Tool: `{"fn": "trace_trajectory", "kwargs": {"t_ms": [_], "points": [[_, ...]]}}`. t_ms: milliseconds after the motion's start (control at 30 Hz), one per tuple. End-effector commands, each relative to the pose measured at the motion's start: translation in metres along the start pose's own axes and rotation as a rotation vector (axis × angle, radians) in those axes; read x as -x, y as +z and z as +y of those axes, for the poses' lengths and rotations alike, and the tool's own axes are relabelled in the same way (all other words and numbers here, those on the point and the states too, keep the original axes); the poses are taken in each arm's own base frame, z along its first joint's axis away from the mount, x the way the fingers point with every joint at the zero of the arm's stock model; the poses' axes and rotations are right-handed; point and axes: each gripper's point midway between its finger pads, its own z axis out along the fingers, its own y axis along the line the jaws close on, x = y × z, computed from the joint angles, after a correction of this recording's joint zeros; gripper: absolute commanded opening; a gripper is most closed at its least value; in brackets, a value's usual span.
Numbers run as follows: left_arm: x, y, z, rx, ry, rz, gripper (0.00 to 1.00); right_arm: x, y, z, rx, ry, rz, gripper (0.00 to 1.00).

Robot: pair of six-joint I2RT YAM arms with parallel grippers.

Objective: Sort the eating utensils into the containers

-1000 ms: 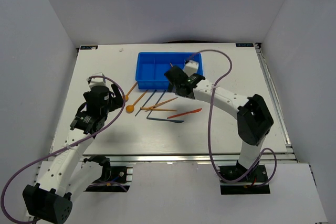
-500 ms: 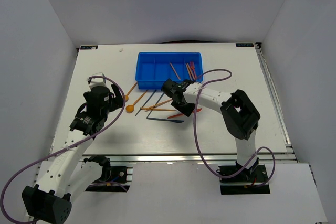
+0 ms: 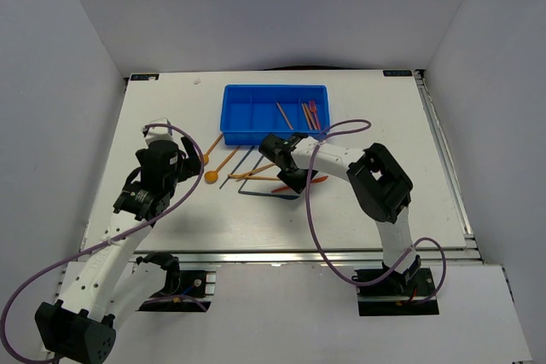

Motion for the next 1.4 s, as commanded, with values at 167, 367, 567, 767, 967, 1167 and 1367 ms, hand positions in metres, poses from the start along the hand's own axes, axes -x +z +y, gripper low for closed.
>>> {"fn": "trace_trajectory", "kwargs": {"t_ms": [167,367,567,767,967,1167,1367], "points": [[0.005,-0.004,0.0,-0.002,-0.004,-0.026,0.98,-0.014,0.013,-0.001,-0.044,0.063,0.033,0.4],[0.006,-0.005,0.0,-0.002,-0.004,-0.03,0.98,-0.017,0.01,-0.004,-0.036,0.109,0.056,0.33],[0.007,-0.006,0.001,0.002,-0.008,-0.036,0.98,-0.025,0.008,0.002,-0.057,0.126,0.081,0.37],[0.007,-0.006,0.001,-0.001,-0.007,-0.036,0.98,-0.033,0.016,-0.002,-0.109,0.148,0.091,0.37],[0.007,-0.008,0.0,-0.005,-0.007,-0.041,0.98,-0.034,0.022,-0.016,-0.144,0.167,0.077,0.12],[0.008,-0.008,-0.001,-0.007,-0.007,-0.042,0.98,-0.024,0.016,-0.022,-0.157,0.187,0.036,0.05],[0.007,-0.008,-0.001,-0.009,-0.004,-0.039,0.98,-0.011,0.003,-0.026,-0.137,0.214,0.003,0.0]]}}
